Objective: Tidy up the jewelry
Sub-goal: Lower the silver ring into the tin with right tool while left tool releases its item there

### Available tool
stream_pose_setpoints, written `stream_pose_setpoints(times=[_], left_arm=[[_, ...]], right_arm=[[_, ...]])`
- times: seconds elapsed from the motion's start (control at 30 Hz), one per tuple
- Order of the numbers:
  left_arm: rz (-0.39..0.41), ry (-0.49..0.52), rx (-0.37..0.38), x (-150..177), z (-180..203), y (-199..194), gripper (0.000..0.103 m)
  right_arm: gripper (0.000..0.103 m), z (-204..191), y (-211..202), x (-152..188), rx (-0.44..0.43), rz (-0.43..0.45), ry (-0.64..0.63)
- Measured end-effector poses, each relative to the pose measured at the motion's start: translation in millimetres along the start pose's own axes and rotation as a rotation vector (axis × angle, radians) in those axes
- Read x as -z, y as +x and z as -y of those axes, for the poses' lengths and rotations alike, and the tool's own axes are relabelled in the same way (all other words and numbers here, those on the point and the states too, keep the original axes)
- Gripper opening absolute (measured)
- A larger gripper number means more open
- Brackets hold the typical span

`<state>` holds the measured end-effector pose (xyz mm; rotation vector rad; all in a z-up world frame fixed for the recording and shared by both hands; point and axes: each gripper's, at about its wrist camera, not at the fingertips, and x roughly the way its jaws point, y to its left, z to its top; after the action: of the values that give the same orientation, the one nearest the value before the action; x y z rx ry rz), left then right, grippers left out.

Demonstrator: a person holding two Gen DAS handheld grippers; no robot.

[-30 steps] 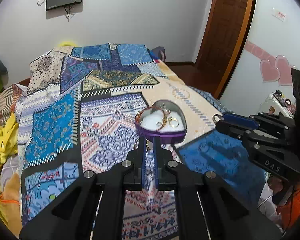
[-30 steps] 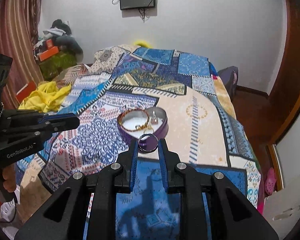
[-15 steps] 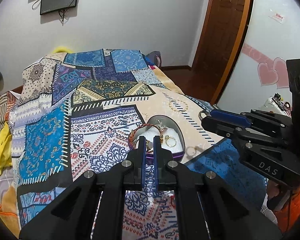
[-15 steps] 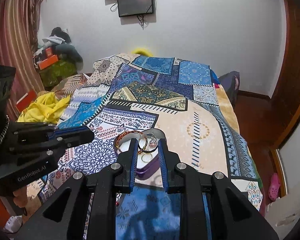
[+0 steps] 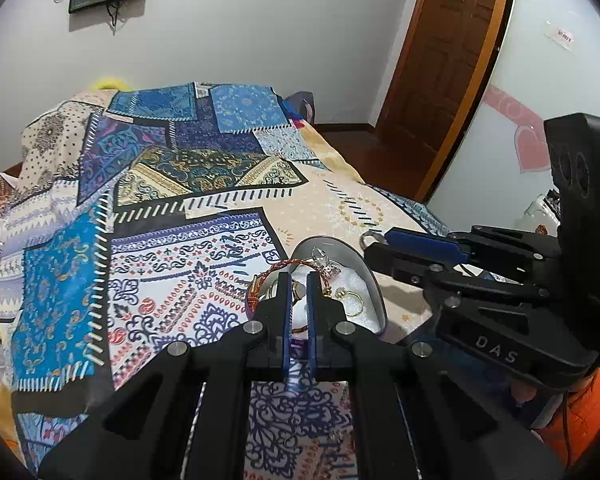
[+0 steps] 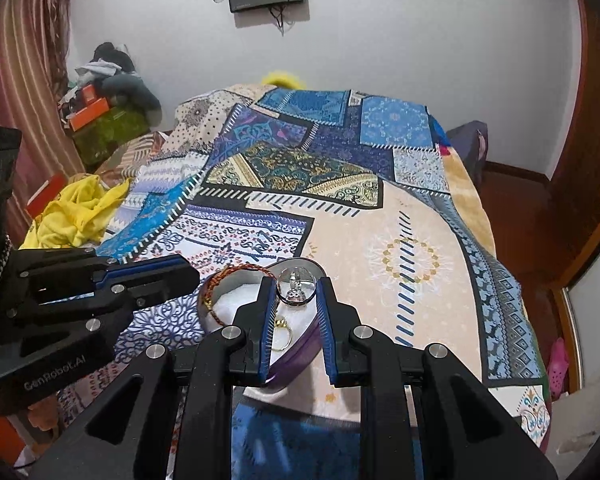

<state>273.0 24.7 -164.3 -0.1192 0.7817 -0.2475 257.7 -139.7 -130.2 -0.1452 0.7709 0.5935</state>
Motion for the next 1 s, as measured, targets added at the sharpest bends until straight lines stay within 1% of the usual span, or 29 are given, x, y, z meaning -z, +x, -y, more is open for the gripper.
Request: stream_pose_setpoints(times=[0.3, 0.57, 0.73, 0.8, 0.83, 0.87, 0.9, 0.93, 0.97, 1.0], left_arm=[[-0.045, -0.001, 0.017, 1, -3, 21, 0.005], [-0.06, 0.01, 0.021, 0, -1, 24, 0.005], [-0.065, 0.0, 0.016, 0, -2, 22, 0.006], [-0.064, -0.007, 0.016, -1, -3, 18, 0.009], [-0.06, -0.009, 0.013, -1, -3, 15, 0.013], [-0.054, -0.01, 0.007, -1, -2, 12, 0.019], [-0.046, -0.01, -0.001, -1, -2, 8, 0.022], [-0.039, -0.009, -0.006, -2, -2, 5, 0.028], [-0.029, -0.008, -0.015, -2, -1, 0, 0.032], [-0.022, -0.006, -0.021, -2, 0, -5, 0.033]], right_arm=[[0.018, 3, 13, 3, -0.013, -0.051, -0.009], [0.018, 2, 16, 3, -0.023, -0.083, -0.039], [0.019, 0, 16, 3, -0.024, -0.094, -0.041], [0.019, 0, 13, 2, -0.025, -0.092, -0.039], [0.019, 0, 11, 2, -0.025, -0.09, -0.038], [0.019, 0, 9, 2, -0.023, -0.086, -0.037], [0.019, 0, 6, 2, -0.021, -0.08, -0.037], [0.02, -1, 3, 2, -0.018, -0.075, -0.037], [0.02, -1, 0, 1, -0.015, -0.071, -0.037], [0.022, -2, -3, 1, -0.01, -0.065, -0.036]])
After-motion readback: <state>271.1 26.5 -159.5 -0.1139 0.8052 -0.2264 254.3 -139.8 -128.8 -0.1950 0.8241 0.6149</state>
